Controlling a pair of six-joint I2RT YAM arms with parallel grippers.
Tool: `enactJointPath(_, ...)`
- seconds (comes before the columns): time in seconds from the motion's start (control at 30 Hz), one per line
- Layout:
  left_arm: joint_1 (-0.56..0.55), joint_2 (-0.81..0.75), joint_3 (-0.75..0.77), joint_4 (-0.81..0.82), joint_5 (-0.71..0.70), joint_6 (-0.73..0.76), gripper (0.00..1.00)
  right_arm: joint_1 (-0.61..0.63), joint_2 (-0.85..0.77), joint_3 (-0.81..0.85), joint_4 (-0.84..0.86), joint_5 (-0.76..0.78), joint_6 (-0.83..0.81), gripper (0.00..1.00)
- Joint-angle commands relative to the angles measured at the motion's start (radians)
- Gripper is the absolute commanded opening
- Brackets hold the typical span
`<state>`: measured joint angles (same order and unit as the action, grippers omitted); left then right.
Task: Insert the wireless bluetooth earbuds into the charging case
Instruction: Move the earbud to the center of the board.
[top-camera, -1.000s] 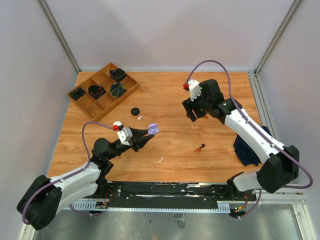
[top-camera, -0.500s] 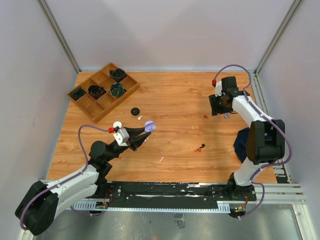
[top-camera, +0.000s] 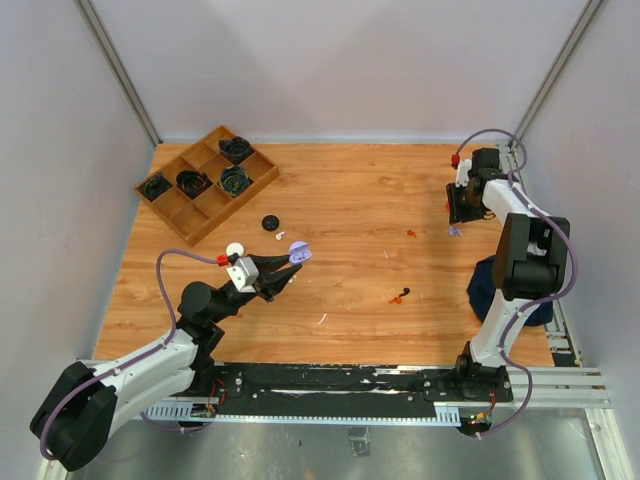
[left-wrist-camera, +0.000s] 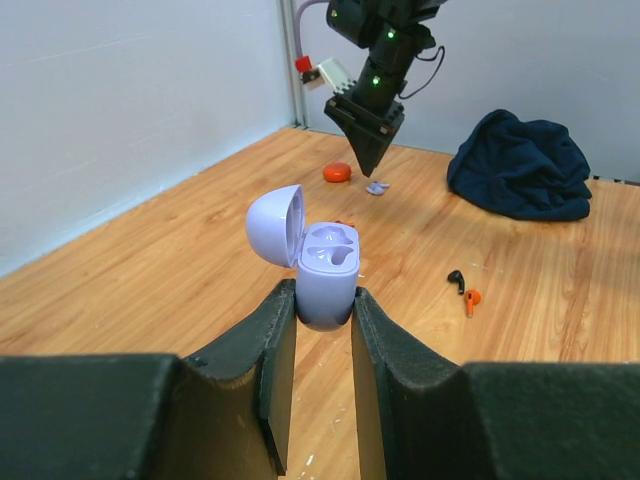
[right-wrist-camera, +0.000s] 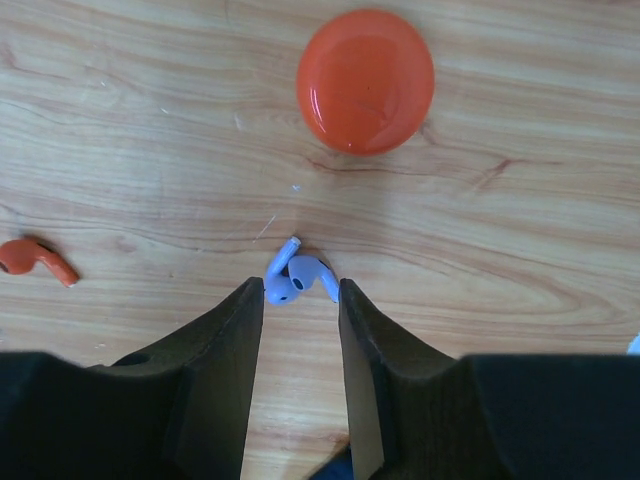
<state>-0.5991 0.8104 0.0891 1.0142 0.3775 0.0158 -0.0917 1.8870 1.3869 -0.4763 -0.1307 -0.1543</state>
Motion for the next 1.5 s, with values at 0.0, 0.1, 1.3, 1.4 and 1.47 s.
enactJointPath(0.0,-0.007,-0.003,-0.002,0.018,-0.004,0.016,0.00,-0.025,0.044,0.044,-0.050,-0.032,-0.075,0.37)
enactJointPath(0.1,-0.007,0.001,-0.001,0.018,-0.003,0.018,0.00,-0.040,0.066,0.049,-0.060,-0.042,-0.084,0.35)
enactJointPath(1.3,-0.007,-0.021,0.008,0.001,0.018,0.001,0.00,0.012,0.038,-0.065,-0.135,-0.062,0.100,0.16)
enactJointPath(1.4,-0.007,-0.027,0.008,0.000,0.019,0.000,0.00,0.053,0.005,-0.086,-0.136,-0.063,0.130,0.16)
enactJointPath(1.47,-0.007,-0.030,0.009,-0.004,0.016,0.001,0.00,0.082,-0.022,-0.102,-0.136,-0.054,0.154,0.16)
